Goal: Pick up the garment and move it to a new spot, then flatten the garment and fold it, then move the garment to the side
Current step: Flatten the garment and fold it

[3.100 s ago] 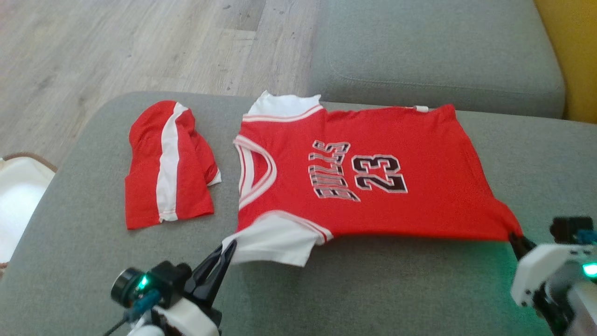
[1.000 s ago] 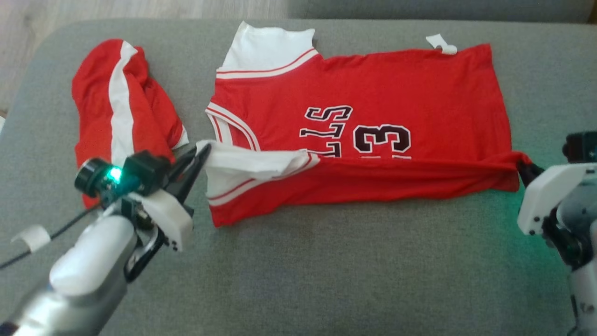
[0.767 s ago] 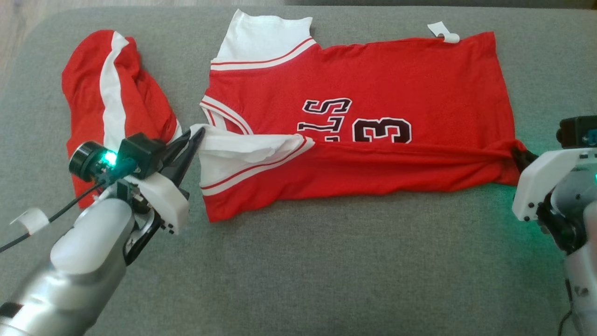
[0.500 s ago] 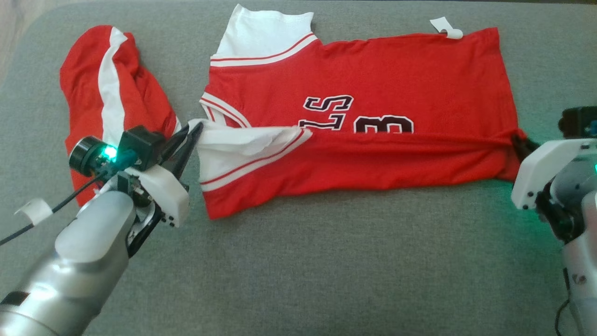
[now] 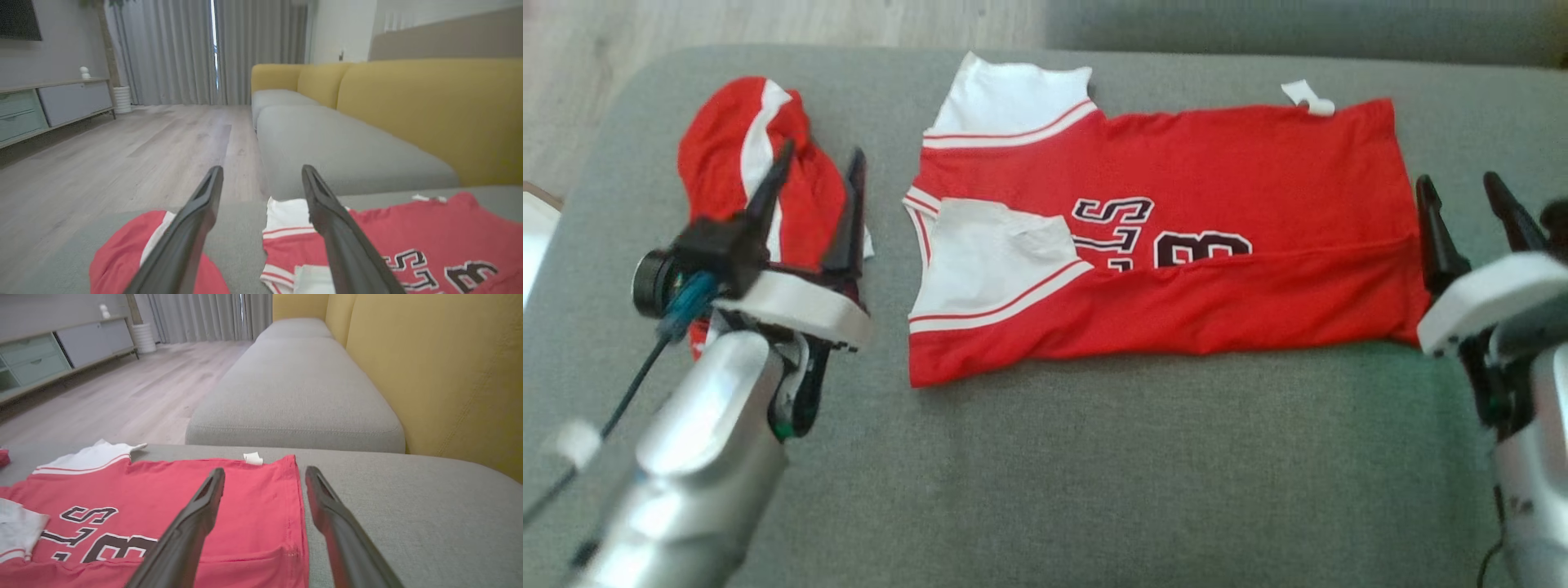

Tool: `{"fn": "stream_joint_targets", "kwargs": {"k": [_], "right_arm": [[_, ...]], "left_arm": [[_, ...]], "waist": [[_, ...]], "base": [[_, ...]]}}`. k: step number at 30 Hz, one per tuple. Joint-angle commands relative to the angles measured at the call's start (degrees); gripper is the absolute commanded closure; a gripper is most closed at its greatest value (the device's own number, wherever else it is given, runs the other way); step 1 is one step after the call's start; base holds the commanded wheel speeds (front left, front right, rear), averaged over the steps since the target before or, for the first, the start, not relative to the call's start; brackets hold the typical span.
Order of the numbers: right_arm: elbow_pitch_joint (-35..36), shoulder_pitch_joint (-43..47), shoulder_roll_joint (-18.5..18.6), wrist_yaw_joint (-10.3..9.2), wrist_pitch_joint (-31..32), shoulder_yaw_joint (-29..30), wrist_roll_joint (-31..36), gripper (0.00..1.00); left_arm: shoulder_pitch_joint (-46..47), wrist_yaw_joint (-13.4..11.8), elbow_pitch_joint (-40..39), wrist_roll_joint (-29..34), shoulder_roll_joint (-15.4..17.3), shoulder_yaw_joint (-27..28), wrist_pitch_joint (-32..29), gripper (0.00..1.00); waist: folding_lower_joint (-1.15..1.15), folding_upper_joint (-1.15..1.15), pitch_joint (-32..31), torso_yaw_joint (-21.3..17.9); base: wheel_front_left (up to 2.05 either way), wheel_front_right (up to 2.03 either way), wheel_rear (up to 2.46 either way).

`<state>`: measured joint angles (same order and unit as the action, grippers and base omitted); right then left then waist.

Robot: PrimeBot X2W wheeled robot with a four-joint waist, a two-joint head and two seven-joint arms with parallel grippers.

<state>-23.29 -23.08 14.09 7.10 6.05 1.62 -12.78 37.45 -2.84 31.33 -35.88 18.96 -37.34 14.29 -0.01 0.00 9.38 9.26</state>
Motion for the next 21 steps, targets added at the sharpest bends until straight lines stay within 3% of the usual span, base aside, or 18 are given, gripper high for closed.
{"fn": "stream_joint_targets", "kwargs": {"k": [1,5,9,21], "right_arm": [[2.9,1.7,-0.5,0.39,-2.7,-0.6,0.0,0.0],[6.1,6.6,-2.8,0.39,-8.2,1.3,0.9,0.0],[8.9,11.3,-5.5,0.39,-12.7,2.5,2.9,0.0],[8.2,19.8,-10.7,0.39,-18.0,5.7,6.4,0.0]], "left_arm": [[-1.2,-1.8,-5.7,0.9,0.3,5.8,0.7,0.0],[-10.5,-4.0,-16.3,5.4,-3.3,12.9,0.7,0.0],[-18.0,-3.7,-21.6,9.7,-7.1,17.1,0.7,0.0],[-30.5,-0.1,-17.3,16.2,-13.7,22.3,0.7,0.0]], "waist": [[0.01,0.0,-1.5,0.6],[0.01,0.0,-3.3,1.0],[0.01,0.0,-4.7,1.0],[0.01,0.0,-7.5,-0.6]], "base": [[0.0,0.0,0.0],[0.0,0.0,0.0],[0.0,0.0,0.0],[0.0,0.0,0.0]]}}
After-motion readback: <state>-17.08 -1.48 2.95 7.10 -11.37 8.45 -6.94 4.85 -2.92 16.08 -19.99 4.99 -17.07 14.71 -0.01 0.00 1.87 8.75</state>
